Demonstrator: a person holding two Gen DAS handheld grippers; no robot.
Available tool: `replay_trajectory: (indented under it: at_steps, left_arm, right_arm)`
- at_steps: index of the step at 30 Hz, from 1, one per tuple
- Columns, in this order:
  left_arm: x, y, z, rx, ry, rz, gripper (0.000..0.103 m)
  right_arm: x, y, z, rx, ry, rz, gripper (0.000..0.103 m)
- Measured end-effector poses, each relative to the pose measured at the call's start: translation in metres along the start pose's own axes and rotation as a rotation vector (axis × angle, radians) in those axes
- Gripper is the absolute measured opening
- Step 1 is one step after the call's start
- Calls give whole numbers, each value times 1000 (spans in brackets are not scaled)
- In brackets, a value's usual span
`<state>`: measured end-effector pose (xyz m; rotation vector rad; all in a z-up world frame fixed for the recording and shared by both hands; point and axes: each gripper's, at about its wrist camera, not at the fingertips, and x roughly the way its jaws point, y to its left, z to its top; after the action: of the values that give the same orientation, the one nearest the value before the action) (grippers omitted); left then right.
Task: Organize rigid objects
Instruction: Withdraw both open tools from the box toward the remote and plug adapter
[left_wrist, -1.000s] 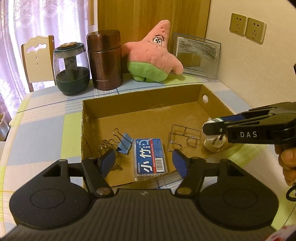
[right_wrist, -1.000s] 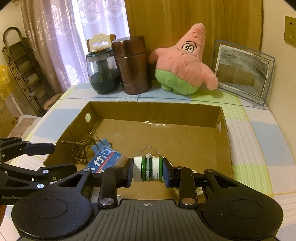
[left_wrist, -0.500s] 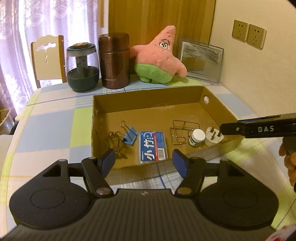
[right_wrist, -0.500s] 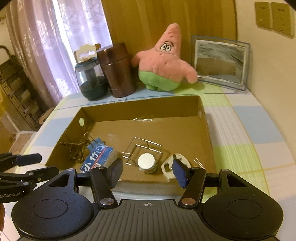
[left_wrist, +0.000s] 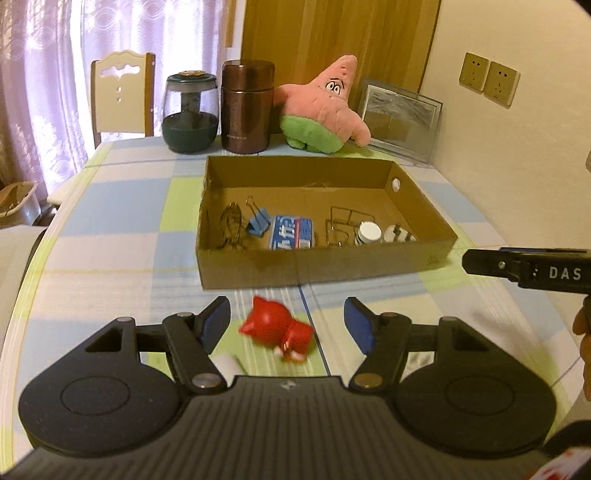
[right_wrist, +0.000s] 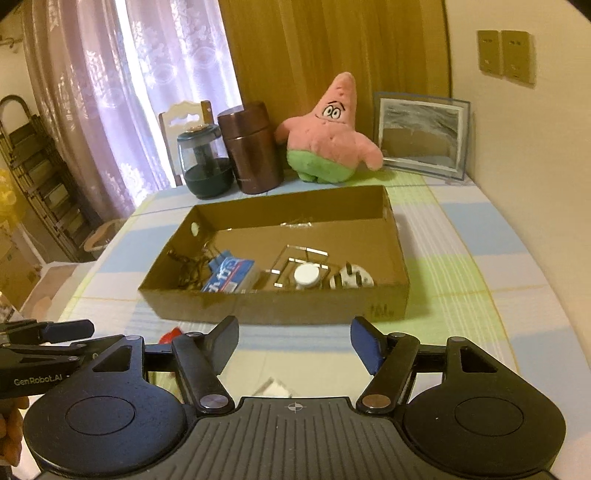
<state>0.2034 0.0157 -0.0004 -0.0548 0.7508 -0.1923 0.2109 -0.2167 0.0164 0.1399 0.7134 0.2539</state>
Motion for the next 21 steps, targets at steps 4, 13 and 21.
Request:
replay_trajectory:
  at_steps: [4, 13, 21]
  left_arm:
    - [-21, -2, -16, -32, -3, 1, 64]
    - [-61, 1, -50, -89, -18, 30, 64]
    - [-84, -4, -73, -100, -21, 53, 65]
  right_arm:
    - [-20, 2, -15, 33, -4, 2, 67]
    - [-57, 14, -53, 22, -12, -6, 72]
    - [-82, 23, -79, 4, -18, -21, 73]
